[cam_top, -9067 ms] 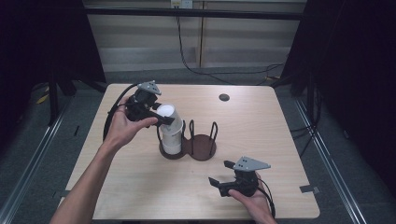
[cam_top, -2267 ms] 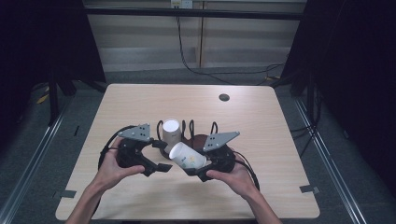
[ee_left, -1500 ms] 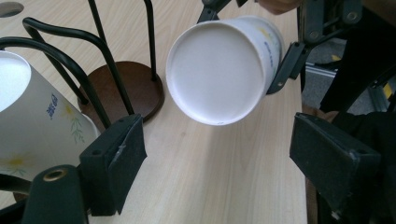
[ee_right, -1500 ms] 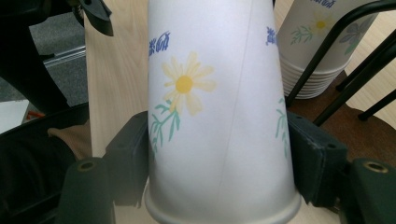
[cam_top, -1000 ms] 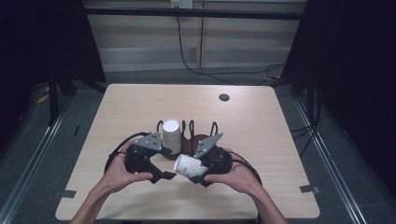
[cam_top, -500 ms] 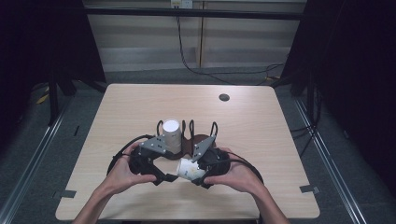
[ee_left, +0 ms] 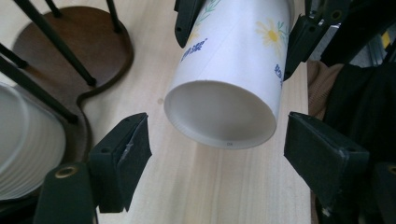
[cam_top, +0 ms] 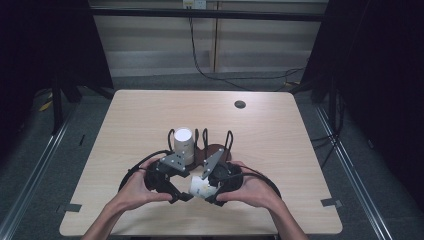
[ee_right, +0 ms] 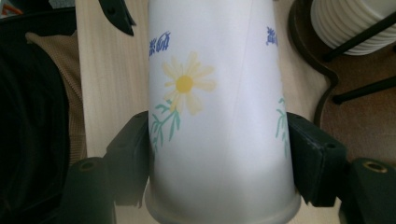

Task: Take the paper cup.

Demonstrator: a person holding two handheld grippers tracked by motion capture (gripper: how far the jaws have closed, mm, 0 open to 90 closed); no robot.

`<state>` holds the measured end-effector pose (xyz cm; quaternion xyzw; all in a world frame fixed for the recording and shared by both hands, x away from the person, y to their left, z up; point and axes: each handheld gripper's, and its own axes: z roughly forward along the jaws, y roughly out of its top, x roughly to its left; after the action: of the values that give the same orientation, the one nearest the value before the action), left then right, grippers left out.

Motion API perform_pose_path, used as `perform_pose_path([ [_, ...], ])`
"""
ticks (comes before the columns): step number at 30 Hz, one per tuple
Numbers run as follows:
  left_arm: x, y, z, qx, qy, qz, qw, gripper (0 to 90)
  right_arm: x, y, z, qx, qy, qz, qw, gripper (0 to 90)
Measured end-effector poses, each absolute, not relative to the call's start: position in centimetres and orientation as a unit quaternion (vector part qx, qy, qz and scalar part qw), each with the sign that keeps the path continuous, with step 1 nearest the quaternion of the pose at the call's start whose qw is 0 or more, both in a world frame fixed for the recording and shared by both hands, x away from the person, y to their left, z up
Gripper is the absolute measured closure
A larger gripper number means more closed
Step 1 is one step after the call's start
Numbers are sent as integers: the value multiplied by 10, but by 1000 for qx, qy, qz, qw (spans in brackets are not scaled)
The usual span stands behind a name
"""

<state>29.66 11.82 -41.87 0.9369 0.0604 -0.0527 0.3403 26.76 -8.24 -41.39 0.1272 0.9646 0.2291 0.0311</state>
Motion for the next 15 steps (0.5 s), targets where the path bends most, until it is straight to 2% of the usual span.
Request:
perform_pose_path([
  [5,297,116,-422,938,59,-61,336,243,265,-76,-414,112,968,220,32,308],
  [10,296,114,-425,937,56,-72,336,218,263,-71,-416,103,972,211,28,308],
  [15,295,113,-427,937,51,-83,335,247,262,-68,-417,99,971,218,23,308],
])
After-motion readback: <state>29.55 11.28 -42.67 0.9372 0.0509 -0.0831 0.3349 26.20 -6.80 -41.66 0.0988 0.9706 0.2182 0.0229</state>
